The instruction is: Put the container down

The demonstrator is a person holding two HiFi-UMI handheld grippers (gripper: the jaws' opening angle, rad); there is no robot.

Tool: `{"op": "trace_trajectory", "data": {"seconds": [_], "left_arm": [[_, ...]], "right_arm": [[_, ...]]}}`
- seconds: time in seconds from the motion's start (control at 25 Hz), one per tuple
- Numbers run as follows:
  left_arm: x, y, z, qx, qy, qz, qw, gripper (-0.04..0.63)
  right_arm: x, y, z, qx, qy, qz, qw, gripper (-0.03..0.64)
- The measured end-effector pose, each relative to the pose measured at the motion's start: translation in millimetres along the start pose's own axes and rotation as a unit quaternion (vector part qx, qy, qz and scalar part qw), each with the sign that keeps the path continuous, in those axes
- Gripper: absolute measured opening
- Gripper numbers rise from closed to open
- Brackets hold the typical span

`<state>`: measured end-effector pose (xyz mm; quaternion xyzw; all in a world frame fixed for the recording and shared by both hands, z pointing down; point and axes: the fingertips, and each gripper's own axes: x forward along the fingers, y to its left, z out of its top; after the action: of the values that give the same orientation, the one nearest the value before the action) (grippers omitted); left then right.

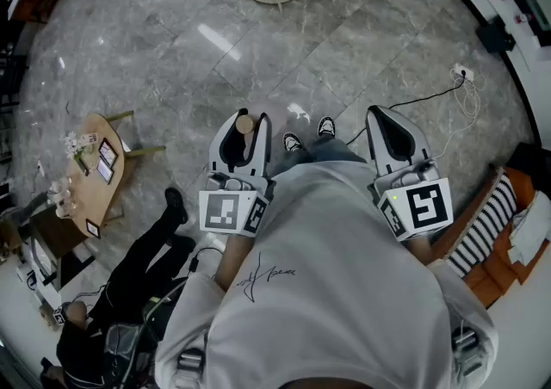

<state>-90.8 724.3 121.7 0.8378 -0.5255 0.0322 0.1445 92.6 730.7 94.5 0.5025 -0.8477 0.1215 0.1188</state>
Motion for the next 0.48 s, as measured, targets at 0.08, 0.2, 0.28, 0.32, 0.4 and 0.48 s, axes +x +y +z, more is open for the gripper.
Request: {"op": "trace_trajectory", "data": {"seconds": [0.08,0.2,0.28,0.32,0.4,0.48], "left_arm": [[2,-5,0,0.002,0.003,0.003,1.0000,0.149],[7,-14,1,0.004,0.005,0.007,1.0000,0.149],[14,-18,2,0.008,0.006,0.009,0.9999,0.149],[18,-20,3,0.009,0.006,0.010,0.9999,0.149],[26,-23,5,0.012,0.006,0.012,0.9998,0.149],[33,-25,8,0.013,0.003,0.015,0.9998,0.149]], "right_arm": [[0,-5,-2,0.001,0.001,0.004,1.000,0.014],[3,-14,-2,-0.002,0.000,0.010,1.000,0.014],[8,-20,1,-0.003,-0.001,0.017,1.000,0.014],[11,-22,2,-0.003,-0.003,0.022,1.000,0.014],[18,-28,5,0.000,-0.005,0.031,1.000,0.014],[24,-35,7,0.011,-0.006,0.041,0.999,0.014]]}}
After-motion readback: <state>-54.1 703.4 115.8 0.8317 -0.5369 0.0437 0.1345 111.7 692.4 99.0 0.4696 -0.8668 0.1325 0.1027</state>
